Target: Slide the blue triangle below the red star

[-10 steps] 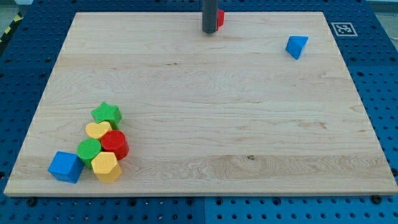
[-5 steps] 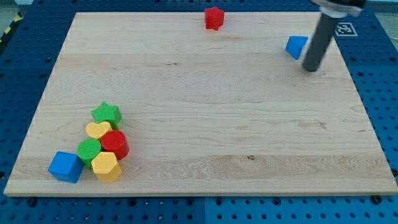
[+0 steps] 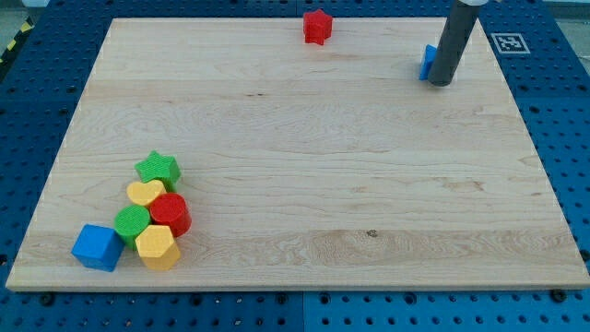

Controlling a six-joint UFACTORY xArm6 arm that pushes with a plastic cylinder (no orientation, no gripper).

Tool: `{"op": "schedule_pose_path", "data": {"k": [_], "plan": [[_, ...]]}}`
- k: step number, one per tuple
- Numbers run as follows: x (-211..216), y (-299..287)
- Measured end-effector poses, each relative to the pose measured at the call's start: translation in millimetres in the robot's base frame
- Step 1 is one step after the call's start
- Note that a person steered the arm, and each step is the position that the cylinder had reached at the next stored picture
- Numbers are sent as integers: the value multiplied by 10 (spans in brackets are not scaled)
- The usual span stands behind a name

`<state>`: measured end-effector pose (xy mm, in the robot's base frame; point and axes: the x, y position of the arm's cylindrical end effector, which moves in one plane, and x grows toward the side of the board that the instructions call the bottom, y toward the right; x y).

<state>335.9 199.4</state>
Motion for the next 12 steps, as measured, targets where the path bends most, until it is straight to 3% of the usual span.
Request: {"op": "schedule_pose_path", "data": {"k": [3, 4, 8, 10, 12], "plan": [[-60, 149], [-291, 151], [-735, -551], [-1123, -641], [-1179, -641]]}}
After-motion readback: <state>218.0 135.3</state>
